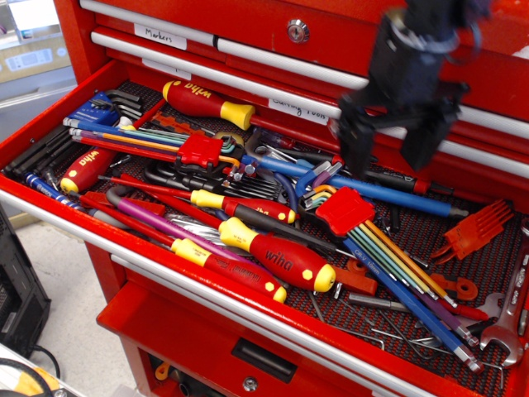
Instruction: Pick up closest rainbow Allen key set
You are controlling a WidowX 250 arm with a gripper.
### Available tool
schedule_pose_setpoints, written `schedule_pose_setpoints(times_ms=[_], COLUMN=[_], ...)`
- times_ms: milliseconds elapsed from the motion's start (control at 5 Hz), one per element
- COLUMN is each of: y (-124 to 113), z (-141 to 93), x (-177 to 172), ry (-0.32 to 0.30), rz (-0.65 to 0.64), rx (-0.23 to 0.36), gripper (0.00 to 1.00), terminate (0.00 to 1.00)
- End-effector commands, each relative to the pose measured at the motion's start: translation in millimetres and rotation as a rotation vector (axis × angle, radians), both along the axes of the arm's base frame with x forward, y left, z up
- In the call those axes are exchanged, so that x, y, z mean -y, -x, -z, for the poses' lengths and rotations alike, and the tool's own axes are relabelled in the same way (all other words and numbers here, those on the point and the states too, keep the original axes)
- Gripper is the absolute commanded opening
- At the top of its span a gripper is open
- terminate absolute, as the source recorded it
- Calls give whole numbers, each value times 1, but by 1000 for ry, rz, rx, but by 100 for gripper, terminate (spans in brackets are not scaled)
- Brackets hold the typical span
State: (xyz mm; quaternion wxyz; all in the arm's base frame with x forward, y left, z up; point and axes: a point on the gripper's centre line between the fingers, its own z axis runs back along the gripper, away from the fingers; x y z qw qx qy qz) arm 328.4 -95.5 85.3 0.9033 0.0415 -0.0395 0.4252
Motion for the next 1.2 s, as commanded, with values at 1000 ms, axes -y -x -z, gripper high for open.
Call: schedule_pose_setpoints(times_ms=[1000], y=[-2], z=[88], x=[-18], ry=[-2], rz=[-116], rx=[137], gripper=[100], terminate=[0])
